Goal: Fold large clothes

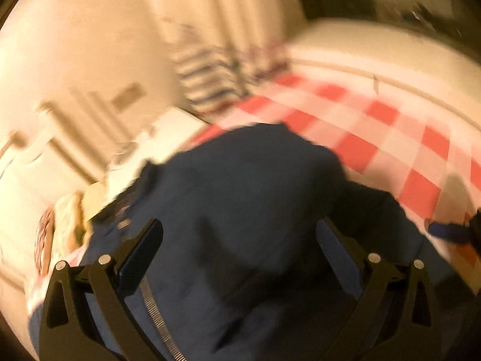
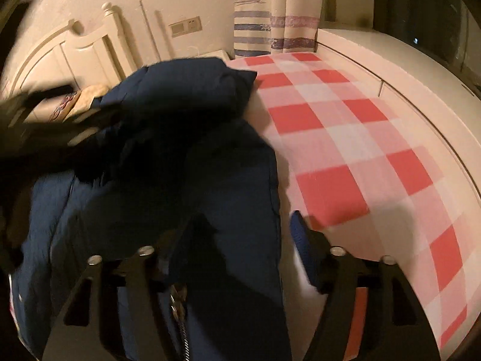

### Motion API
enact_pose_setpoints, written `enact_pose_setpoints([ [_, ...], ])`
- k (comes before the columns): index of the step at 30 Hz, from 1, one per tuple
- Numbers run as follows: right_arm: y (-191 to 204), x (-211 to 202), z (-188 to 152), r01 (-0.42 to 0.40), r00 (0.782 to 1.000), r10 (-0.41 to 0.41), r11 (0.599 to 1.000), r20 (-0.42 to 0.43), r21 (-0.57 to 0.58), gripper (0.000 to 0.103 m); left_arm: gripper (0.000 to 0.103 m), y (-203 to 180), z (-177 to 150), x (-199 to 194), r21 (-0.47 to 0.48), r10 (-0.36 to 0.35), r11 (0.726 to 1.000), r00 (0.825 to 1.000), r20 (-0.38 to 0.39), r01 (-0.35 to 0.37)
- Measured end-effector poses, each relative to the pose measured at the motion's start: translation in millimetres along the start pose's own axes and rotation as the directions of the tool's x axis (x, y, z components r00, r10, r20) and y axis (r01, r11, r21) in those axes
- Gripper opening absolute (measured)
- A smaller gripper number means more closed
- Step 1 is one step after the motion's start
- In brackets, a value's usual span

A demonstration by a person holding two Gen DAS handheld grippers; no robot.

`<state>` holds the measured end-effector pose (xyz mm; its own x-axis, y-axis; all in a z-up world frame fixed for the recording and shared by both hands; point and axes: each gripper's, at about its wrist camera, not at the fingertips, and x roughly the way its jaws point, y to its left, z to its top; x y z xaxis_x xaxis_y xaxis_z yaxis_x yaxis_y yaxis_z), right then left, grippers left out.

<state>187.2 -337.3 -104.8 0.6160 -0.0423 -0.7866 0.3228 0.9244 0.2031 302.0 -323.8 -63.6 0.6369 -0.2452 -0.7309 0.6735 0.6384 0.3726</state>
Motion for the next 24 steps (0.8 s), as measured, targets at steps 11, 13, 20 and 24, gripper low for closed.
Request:
enact_pose_setpoints([
  [11,-2,8,1,-0.034,0.999,0.033,0.999,0.015,0.023,0.076,0.026,74,-21,-45,-0.416,-0.004,0.905,0.979,0.206,0.091],
  [13,-2,9,0,-0.033,0.999,0.032,0.999,0.015,0.023,0.076,0.026,131,-59,-67,-0.598,-0.036,0.775,0.959,0.28,0.204],
  [20,-2,11,0,-0.032,0.999,0.031,0.999,0.012,0.019,0.078,0.085,232,-229,-61,-0.866,-0.085,0.412,0.958,0.274,0.284],
  [24,0,11,1,-0.022,1.0,0.022,1.0,0.01,0.012,0.078,0.092,241,-294,-35,-0.915,-0.209,0.264,0.944,0.256,0.306],
])
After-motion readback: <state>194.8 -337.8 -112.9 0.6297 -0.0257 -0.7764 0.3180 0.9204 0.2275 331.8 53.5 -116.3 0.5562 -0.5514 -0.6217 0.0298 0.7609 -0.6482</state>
